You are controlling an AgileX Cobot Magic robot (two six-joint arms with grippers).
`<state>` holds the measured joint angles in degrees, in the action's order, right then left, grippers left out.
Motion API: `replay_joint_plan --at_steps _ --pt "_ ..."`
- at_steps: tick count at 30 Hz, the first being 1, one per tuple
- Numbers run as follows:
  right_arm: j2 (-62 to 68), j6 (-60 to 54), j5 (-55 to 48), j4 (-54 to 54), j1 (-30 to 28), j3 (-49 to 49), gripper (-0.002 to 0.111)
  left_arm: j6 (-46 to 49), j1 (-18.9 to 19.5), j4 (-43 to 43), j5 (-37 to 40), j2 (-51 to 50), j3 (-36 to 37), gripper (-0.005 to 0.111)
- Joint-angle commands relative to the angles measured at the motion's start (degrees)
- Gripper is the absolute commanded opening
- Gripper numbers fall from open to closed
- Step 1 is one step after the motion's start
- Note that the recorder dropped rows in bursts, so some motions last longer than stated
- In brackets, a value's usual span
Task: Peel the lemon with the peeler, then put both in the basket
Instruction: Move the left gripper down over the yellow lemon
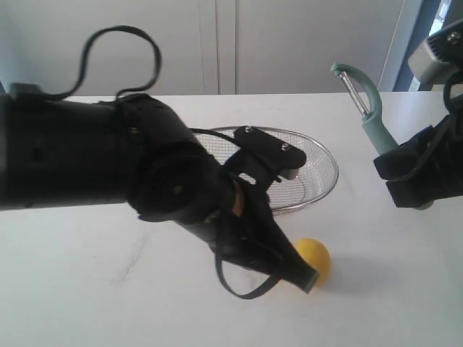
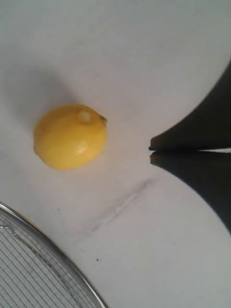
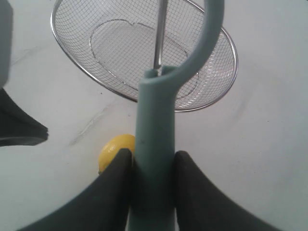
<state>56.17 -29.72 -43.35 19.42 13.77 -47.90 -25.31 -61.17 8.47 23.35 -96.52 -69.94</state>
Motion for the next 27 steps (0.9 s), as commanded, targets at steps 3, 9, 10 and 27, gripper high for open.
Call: replay_joint_plan --at_steps 3,9,10,27 --pt "-0.4 0.0 0.2 0.5 -0.4 0.0 0.000 -2.2 -0.9 -0.6 -1.3 -5.4 -4.9 0.003" --pt "-0.4 0.0 0.2 0.5 -0.4 0.0 0.000 -5.9 -0.9 -1.2 -6.9 -6.2 -4.9 0.040" --pt "-0.4 0.0 0.2 0.5 -0.4 0.0 0.000 -5.9 -0.9 -1.2 -7.1 -6.2 -4.9 0.049" --pt "-0.4 0.0 0.2 0.5 -0.4 0.0 0.000 -6.2 -0.9 -5.0 -11.1 -8.8 -4.8 0.081"
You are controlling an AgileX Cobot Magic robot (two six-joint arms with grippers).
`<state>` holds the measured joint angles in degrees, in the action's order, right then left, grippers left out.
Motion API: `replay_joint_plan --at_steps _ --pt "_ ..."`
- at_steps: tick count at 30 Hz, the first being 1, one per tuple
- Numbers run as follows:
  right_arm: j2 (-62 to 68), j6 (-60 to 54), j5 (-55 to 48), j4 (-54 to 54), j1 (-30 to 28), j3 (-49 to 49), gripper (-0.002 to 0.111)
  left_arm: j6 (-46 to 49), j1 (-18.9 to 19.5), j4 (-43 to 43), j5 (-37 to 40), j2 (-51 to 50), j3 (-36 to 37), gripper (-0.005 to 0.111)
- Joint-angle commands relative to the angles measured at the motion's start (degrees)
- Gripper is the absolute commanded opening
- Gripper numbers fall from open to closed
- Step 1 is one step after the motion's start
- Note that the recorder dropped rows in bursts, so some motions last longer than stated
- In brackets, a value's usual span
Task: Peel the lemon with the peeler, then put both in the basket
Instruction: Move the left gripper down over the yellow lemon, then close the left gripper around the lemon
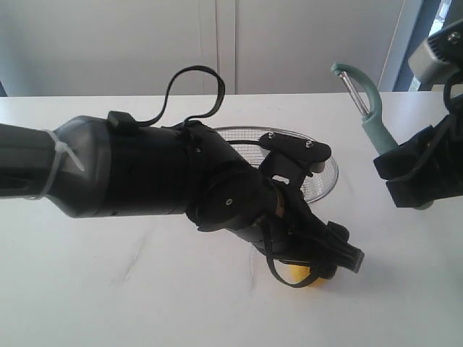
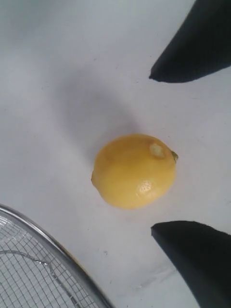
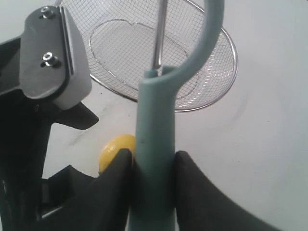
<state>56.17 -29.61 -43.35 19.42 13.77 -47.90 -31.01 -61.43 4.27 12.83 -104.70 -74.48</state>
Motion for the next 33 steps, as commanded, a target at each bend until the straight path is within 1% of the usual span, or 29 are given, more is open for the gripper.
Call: replay_joint_plan --at_steps 1,9,19,21,25,33 --pt "-0.4 -0.1 0.2 0.5 -0.4 0.0 0.000 -0.5 -0.6 -1.1 -0.9 -0.8 -0.2 0.081" --pt "-0.4 -0.1 0.2 0.5 -0.4 0.0 0.000 -0.5 -1.2 -1.3 -1.2 -4.5 -0.3 0.081" --pt "-0.4 -0.1 0.2 0.5 -0.4 0.0 0.000 -0.5 -1.1 -0.9 -3.0 -4.7 -0.3 0.081" --pt "-0.4 -0.1 0.2 0.5 -0.4 0.0 0.000 -0.7 -1.1 -0.9 -4.1 -4.7 -0.3 0.083" --pt "-0.4 -0.1 0.2 0.5 -0.4 0.0 0.000 -0.4 -1.1 -0.8 -4.7 -4.8 -0.3 0.092" --pt "-0.4 -0.1 0.2 0.5 -0.4 0.0 0.000 -0.2 -1.1 -0.6 -7.3 -7.4 -0.3 0.094"
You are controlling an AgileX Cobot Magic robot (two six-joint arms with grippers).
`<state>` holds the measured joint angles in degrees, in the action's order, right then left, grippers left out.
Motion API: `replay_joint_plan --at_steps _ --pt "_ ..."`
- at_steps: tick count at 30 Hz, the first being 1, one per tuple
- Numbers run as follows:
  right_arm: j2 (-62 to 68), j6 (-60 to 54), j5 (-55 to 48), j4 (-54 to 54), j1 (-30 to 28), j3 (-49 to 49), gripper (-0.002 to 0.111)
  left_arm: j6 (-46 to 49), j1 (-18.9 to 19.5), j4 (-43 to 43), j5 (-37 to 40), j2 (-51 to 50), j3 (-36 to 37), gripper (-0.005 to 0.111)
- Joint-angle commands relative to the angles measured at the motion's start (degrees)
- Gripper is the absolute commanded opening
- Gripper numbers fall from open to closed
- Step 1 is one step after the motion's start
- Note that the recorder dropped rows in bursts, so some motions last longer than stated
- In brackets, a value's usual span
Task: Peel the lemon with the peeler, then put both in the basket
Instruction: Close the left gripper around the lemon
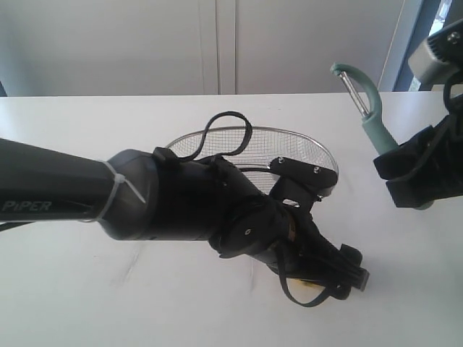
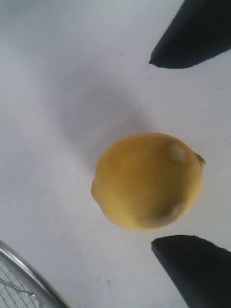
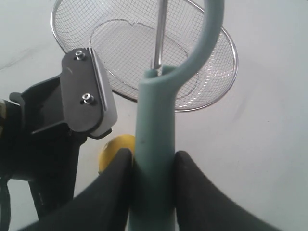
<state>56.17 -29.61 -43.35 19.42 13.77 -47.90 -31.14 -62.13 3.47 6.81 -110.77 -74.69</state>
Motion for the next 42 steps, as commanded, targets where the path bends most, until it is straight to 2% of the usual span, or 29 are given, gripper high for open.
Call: replay_joint_plan --at_steps 1,39,41,42 --pt "-0.4 -0.1 0.2 0.5 -0.4 0.0 0.000 -0.1 -0.4 0.2 -1.9 -1.7 -0.1 0.094" --pt "-0.4 -0.1 0.2 0.5 -0.4 0.0 0.000 1.4 1.0 0.2 -8.1 -6.0 -0.1 0.094" --pt "-0.4 -0.1 0.2 0.5 -0.4 0.0 0.000 1.4 1.0 0.2 -7.3 -6.0 -0.1 0.088" --pt "-0.4 -0.1 0.2 0.5 -0.4 0.0 0.000 1.4 1.0 0.2 -6.8 -6.0 -0.1 0.081"
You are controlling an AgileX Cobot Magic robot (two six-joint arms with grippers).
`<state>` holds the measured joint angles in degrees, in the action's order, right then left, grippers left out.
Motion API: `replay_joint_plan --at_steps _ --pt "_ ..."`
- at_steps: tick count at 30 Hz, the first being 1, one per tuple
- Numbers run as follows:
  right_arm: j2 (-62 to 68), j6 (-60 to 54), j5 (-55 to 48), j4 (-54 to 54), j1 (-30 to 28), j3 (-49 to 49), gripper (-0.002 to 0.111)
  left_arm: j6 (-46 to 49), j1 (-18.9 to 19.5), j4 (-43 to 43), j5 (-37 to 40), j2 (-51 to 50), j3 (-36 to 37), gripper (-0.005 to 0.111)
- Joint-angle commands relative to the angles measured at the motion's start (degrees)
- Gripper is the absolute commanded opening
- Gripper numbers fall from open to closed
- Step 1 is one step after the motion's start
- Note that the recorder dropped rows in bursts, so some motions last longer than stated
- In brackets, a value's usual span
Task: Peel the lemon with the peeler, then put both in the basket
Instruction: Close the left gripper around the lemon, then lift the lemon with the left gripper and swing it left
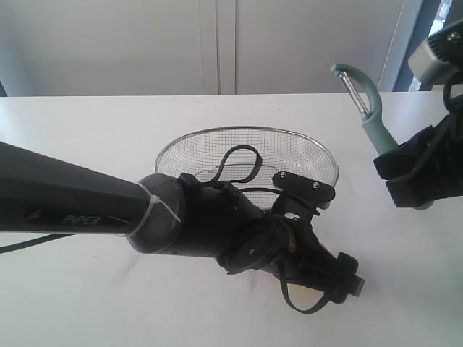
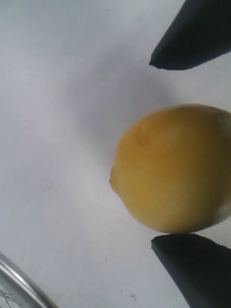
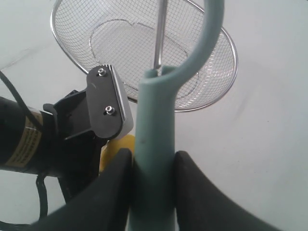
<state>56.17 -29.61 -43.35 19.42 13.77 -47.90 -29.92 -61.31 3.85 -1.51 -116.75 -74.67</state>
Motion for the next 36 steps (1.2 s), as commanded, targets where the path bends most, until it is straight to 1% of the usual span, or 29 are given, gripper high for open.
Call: replay_joint_plan --at_steps 1,4,6,10,14,17,22,24,26,29,32,36 --pt "-0.4 -0.1 0.2 0.5 -0.4 0.0 0.000 0.2 0.2 -0.2 2.2 0.0 -0.1 0.071" --pt "-0.4 -0.1 0.2 0.5 -0.4 0.0 0.000 0.2 0.2 -0.2 2.7 0.0 -0.1 0.052" --pt "-0.4 -0.1 0.2 0.5 -0.4 0.0 0.000 0.2 0.2 -0.2 2.8 0.0 -0.1 0.029" --pt "-0.4 -0.1 0.2 0.5 -0.4 0.0 0.000 0.6 0.2 0.1 3.9 0.6 -0.1 0.000" --pt "-0.4 -0.1 0.2 0.5 -0.4 0.0 0.000 2.2 0.2 0.5 11.1 3.6 -0.1 0.000" --pt "-0.4 -0.1 0.2 0.5 -0.4 0.0 0.000 5.3 0.2 1.3 16.7 6.0 -0.1 0.000" --pt "-0.4 -0.1 0.2 0.5 -0.4 0.0 0.000 17.0 -1.2 1.3 27.9 10.6 -0.1 0.000" --pt "-0.4 -0.1 0.2 0.5 -0.4 0.0 0.000 19.8 -1.9 1.3 32.2 12.1 0.0 0.000" --pt "-0.4 -0.1 0.2 0.5 -0.4 0.0 0.000 22.6 -2.3 1.3 34.8 13.6 0.1 0.000" --pt "-0.4 -0.1 0.2 0.5 -0.4 0.0 0.000 24.8 -2.8 1.4 34.7 16.5 1.8 0.000" --pt "-0.4 -0.1 0.2 0.5 -0.4 0.0 0.000 26.3 -2.8 1.8 31.9 21.0 6.0 0.000" --pt "-0.4 -0.1 0.2 0.5 -0.4 0.0 0.000 27.6 -2.8 2.0 22.9 28.3 14.2 0.000"
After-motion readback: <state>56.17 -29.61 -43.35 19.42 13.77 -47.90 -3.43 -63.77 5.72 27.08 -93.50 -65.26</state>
